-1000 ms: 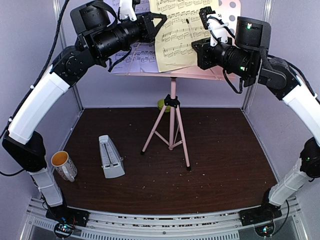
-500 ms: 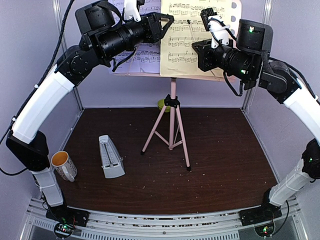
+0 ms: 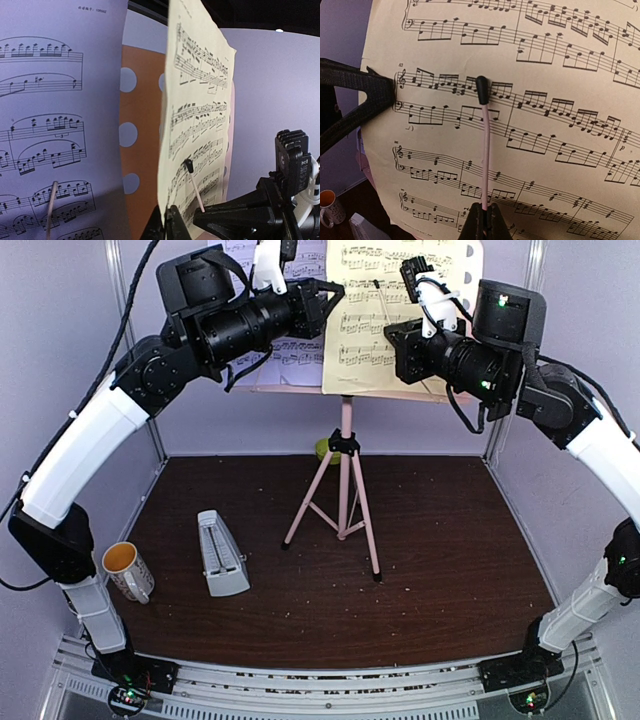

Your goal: Set up the instrument practice props

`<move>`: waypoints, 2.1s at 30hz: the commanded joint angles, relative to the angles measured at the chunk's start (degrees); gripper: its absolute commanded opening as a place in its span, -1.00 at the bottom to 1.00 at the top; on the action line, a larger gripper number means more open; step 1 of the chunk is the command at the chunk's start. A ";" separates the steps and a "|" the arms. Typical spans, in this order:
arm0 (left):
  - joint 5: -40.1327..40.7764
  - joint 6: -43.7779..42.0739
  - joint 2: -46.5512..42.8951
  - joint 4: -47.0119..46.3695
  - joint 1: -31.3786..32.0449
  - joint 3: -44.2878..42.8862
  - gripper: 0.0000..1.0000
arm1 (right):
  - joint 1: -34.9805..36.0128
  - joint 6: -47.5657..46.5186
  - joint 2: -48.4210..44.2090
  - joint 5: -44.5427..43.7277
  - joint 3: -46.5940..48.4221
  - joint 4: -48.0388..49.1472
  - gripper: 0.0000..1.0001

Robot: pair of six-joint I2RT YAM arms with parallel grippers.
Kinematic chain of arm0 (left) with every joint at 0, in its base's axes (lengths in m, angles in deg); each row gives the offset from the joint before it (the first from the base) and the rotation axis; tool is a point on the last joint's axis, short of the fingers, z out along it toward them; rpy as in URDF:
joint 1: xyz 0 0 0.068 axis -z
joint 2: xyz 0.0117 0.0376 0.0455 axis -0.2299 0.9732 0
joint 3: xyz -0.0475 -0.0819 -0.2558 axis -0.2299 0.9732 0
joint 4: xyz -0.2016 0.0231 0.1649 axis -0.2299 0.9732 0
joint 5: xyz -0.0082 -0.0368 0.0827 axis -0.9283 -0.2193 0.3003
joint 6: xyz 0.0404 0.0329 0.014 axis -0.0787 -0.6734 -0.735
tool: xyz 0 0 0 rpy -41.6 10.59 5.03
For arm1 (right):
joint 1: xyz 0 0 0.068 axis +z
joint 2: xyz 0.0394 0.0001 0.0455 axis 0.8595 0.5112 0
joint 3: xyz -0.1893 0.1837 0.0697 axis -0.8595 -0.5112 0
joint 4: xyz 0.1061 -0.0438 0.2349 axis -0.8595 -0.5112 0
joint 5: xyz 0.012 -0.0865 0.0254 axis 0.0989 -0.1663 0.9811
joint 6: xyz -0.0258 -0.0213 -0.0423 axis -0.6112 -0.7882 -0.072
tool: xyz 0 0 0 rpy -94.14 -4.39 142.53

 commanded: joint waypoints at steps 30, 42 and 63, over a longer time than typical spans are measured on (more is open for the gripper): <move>-1.81 0.73 2.97 -4.47 0.23 -3.09 -0.62 | 0.57 0.09 -2.35 -0.66 -0.70 3.00 -0.66; 0.56 -2.33 -3.00 -4.18 0.39 1.96 -0.18 | 0.58 -0.17 -2.77 -1.22 -0.59 2.66 -0.44; 3.16 -4.46 -16.97 3.74 0.41 19.60 0.24 | 0.52 4.05 -13.46 1.48 -5.67 -0.20 0.56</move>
